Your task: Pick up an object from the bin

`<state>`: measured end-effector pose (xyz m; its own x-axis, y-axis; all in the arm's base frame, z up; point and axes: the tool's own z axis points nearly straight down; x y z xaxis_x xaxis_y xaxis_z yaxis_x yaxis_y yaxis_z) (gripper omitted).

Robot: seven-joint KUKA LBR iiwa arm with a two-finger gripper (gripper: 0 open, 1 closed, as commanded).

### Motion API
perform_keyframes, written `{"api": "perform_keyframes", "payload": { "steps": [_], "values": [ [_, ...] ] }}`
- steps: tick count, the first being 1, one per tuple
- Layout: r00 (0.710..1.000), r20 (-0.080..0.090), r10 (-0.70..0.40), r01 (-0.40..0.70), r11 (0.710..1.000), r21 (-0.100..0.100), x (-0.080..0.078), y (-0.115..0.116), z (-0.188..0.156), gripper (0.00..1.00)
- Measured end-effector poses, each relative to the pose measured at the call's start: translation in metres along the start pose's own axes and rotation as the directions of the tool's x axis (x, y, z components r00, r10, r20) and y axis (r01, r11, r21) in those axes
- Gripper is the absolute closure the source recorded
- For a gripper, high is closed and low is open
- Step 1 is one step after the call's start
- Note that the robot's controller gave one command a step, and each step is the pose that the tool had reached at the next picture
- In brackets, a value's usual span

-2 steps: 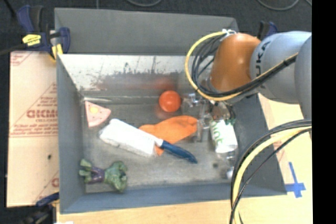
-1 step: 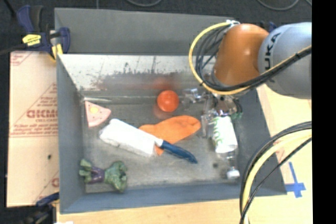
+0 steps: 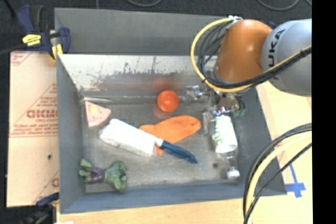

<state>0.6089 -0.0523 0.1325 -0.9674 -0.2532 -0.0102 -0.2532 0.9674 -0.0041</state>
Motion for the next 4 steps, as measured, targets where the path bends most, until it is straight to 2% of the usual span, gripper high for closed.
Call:
{"api": "perform_keyframes", "payload": {
  "steps": [1, 2, 3, 4],
  "values": [
    [0.999, 0.007, -0.033, 0.033, 0.999, 0.002, -0.007, 0.010, -0.007, 0.00],
    [0.946, 0.004, -0.323, 0.323, 0.946, 0.003, -0.006, 0.036, 0.033, 0.00],
    [0.861, 0.011, -0.509, 0.509, 0.861, 0.011, -0.003, 0.038, 0.060, 1.00],
    [0.861, 0.011, -0.509, 0.509, 0.861, 0.011, -0.003, 0.038, 0.060, 1.00]
  ]
}}
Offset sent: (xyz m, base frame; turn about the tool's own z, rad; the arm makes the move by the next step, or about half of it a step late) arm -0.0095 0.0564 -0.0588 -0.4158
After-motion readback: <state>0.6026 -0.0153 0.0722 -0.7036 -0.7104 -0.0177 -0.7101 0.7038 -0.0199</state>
